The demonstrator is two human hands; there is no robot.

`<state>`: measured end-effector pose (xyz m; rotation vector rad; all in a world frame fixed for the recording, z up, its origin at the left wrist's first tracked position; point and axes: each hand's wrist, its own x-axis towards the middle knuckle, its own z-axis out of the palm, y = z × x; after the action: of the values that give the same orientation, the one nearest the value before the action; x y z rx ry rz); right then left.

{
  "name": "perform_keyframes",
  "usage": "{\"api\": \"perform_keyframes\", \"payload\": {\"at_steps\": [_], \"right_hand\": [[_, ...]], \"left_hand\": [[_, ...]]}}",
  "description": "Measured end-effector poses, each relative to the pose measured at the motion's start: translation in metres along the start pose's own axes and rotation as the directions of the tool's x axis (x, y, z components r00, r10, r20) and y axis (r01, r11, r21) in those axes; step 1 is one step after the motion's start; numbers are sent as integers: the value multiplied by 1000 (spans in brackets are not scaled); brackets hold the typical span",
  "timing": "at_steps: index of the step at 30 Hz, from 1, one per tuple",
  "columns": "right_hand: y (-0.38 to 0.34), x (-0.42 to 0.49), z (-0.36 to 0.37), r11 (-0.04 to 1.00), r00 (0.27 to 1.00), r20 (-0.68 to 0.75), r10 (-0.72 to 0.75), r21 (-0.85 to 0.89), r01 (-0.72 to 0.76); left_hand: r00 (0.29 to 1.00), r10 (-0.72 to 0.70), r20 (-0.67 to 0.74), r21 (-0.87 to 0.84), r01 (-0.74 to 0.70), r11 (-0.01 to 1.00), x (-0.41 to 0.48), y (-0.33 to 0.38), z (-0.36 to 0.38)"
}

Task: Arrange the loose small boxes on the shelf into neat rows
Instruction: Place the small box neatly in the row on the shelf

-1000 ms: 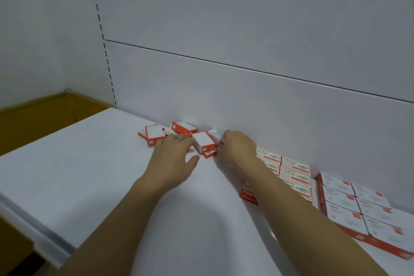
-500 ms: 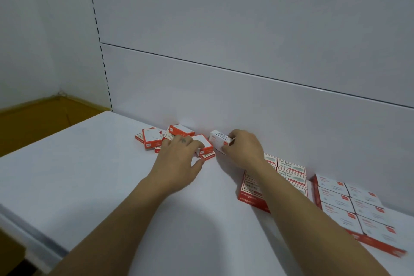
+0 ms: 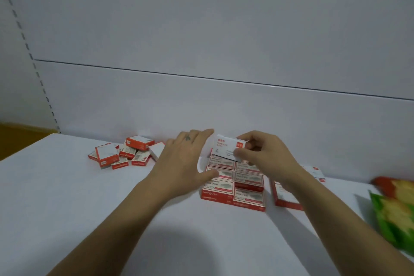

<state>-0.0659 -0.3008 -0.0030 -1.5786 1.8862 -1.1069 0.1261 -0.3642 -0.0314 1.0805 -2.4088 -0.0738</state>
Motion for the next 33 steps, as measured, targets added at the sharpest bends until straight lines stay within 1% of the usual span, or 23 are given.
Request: {"api": "perform_keyframes", "payload": {"at_steps": [2, 4, 7, 9, 12, 14, 15, 18, 21, 23, 25, 33], "right_hand": [[6, -12, -11, 996, 1000, 2, 26, 81, -26], [14, -23, -22, 988, 999, -10, 45, 149, -43], [26, -36, -36, 984, 996, -55, 68, 168, -58], [34, -44, -45, 976, 993, -81, 89, 205, -71], [48, -56, -53, 960, 987, -108, 118, 265, -86], [58, -61, -52, 959, 986, -122, 112, 274, -75], [62, -63, -51, 969, 986, -132, 98, 237, -64], [68, -69, -45, 1000, 988, -156, 12, -12, -15], [70, -73, -43, 968, 984, -110, -139, -224, 111], [70, -75, -41, 928, 979, -49, -200, -330, 173], [71, -76, -39, 898, 975, -20, -219, -395, 194], [71, -78, -37, 805, 960, -31, -279, -552, 216]], "left_hand": [[996, 85, 33, 11, -85, 996, 10, 16, 3], [981, 190, 35, 17, -191, 981, 21, 30, 10], [952, 303, -36, -12, -304, 953, 30, 48, 23], [942, 324, -85, -57, -329, 943, 31, 58, 32], [943, 317, -106, -160, -331, 930, 25, 66, 46], [946, 301, -118, -213, -320, 923, 18, 69, 54], [950, 290, -120, -227, -310, 923, 14, 68, 58], [959, 260, -113, -236, -281, 930, 3, 67, 64], [941, 300, -159, -229, -330, 916, -4, 68, 66], [923, 332, -197, -203, -369, 907, -5, 68, 69], [915, 340, -217, -193, -382, 904, -6, 66, 71], [919, 341, -196, -177, -375, 910, -9, 69, 71]]}}
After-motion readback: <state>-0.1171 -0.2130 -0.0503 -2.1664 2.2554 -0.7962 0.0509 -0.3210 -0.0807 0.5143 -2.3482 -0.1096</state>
